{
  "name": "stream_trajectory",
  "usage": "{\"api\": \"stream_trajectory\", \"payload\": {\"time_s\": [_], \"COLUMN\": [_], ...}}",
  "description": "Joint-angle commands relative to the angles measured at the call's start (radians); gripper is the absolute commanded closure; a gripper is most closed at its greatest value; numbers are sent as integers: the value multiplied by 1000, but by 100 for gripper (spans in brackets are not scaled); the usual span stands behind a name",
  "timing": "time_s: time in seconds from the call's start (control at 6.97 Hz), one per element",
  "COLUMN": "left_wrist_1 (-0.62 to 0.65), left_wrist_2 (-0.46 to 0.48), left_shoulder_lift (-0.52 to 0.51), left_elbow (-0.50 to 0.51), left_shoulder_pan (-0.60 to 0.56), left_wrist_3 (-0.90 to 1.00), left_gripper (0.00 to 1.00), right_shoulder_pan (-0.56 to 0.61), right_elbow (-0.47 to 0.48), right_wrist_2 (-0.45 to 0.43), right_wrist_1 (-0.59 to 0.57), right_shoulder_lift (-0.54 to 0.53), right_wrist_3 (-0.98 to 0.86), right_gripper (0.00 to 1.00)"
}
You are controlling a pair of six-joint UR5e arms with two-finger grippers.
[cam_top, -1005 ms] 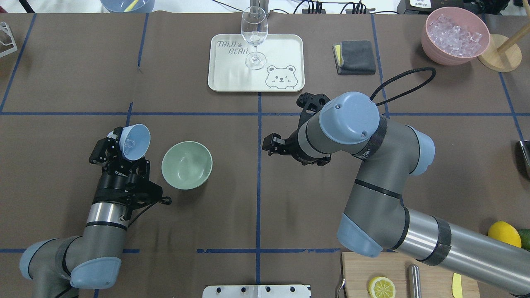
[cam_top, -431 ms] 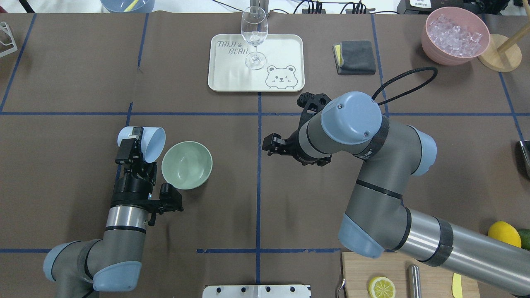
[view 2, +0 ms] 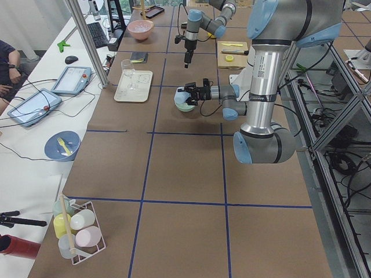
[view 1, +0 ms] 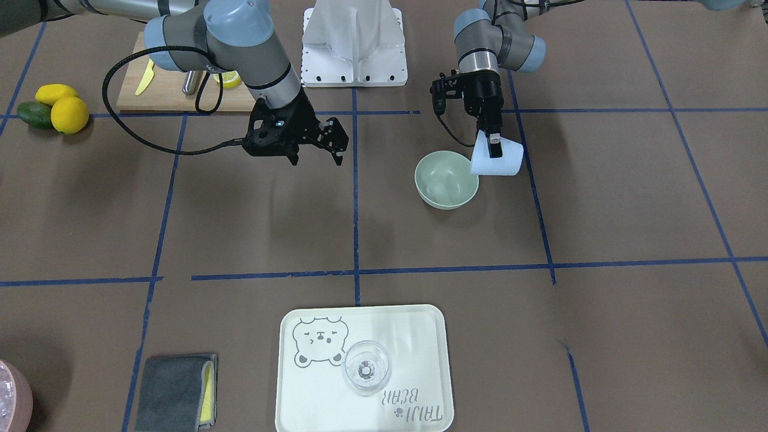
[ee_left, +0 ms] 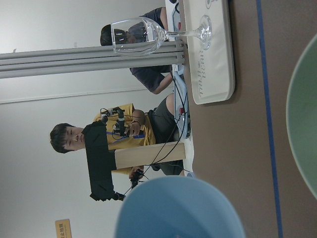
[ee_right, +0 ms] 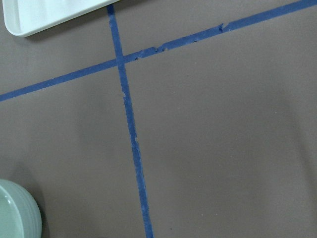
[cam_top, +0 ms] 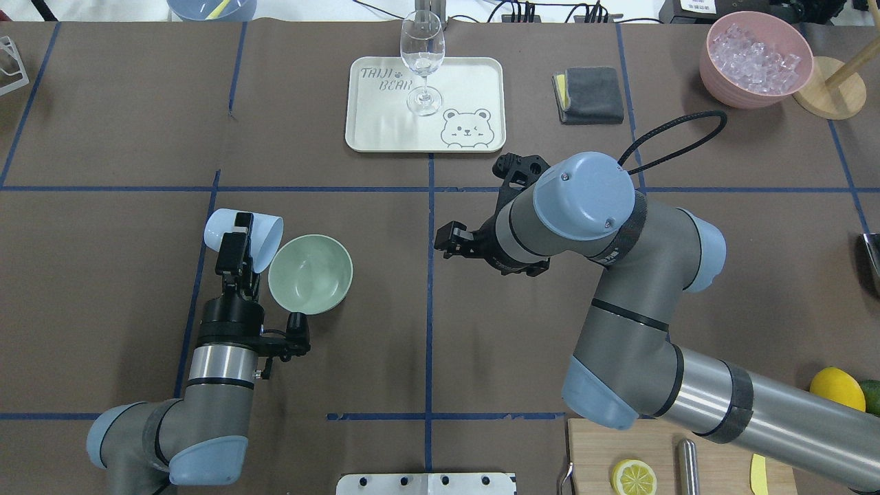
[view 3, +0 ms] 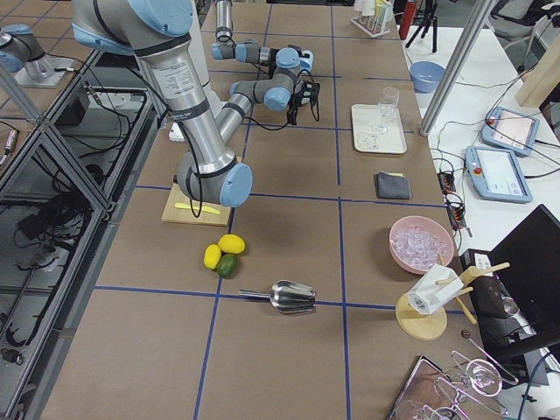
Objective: Pour ice into bowl
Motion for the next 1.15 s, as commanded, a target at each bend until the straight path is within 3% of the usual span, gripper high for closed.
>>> {"api": "stream_trajectory", "payload": {"time_s": [0.0,0.29,1.0], "left_wrist_1": [0,-1,-1], "left_wrist_2": [2,50,64], "left_shoulder_lift": [-1,-1,1], "left_elbow": [5,7,10], "left_shoulder_pan": [0,0,0], "left_wrist_3": [82,198,245], "left_gripper": [100,100,100], "right_shoulder_pan": [0,-2,-2], "right_elbow": [1,1,1], "right_wrist_2": [0,0,0], "right_wrist_1": [0,0,2], "right_shoulder_lift": [1,2,4], "right_wrist_3": [2,3,2], "right_gripper": [0,0,0]}}
